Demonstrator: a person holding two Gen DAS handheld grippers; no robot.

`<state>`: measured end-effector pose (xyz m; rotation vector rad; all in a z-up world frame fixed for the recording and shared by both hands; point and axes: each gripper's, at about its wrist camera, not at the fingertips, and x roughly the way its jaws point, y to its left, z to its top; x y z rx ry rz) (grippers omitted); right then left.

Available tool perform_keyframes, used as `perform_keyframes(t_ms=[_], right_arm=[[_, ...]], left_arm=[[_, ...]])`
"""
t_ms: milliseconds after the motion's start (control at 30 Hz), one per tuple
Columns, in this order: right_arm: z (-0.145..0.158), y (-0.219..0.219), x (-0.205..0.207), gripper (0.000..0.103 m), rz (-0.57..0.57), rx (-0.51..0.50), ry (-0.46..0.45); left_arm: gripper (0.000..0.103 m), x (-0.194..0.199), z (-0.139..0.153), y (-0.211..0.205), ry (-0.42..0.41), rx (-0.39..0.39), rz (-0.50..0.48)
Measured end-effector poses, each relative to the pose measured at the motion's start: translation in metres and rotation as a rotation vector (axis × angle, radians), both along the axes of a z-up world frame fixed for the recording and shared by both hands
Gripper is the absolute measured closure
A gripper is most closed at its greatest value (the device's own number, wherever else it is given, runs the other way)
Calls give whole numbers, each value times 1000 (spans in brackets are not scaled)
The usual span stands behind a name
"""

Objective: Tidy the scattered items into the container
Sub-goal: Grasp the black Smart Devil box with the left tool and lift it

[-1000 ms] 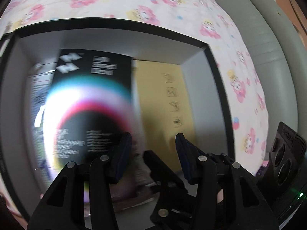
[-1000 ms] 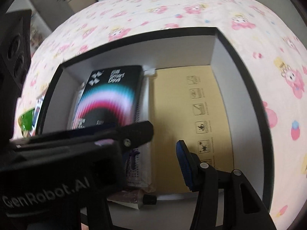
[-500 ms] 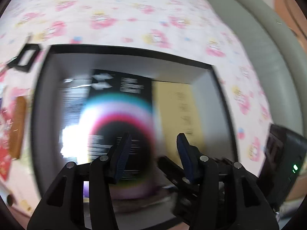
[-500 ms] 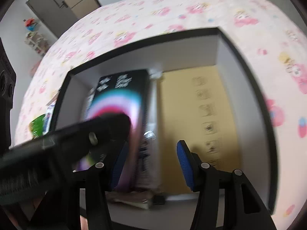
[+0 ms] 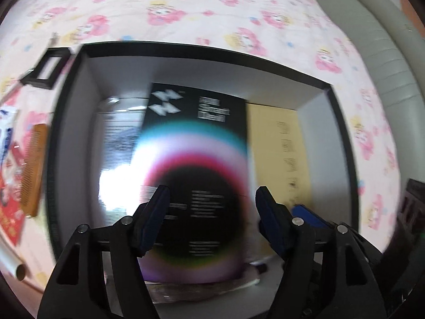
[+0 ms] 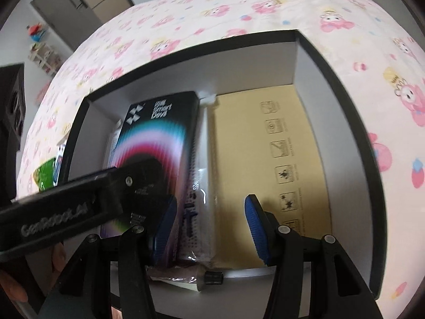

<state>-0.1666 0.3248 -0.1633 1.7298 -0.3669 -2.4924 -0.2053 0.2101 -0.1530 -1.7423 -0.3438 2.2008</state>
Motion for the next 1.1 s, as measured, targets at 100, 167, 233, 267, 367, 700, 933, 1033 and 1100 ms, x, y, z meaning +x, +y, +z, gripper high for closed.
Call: perform_keyframes(t_ms=[100,167,233,267,367,700,933,1033,1100], right_arm=[[1,4,-2,54,-12,-1,6],[1,5,-4,54,-15,-5,10],[0,6,-6,54,-21,-12,6],[-1,7,-7,54,-25,-13,1],[-3,4,-10,54,-21,-8,-6],[-7,2,-5,54,4,-27,-15],[-7,0,-10,53,32,-48,-16],[-7,0,-4,53,29,-49,-12],[-9,0,-5,53,27,-53,-12]], left_arm=[[43,4,3,1,-1,30,1],[48,3,5,-7,-10,52,37],[48,4,5,-21,-12,48,83],[48,6,5,-28,-11,25,100],[49,7,5,-36,-24,-19,117],[37,4,7,-17,7,-199,75],[30,-6,5,-14,19,-262,47],[30,-15,-3,-13,-4,-258,52],[30,-18,-3,-18,-37,-192,60]])
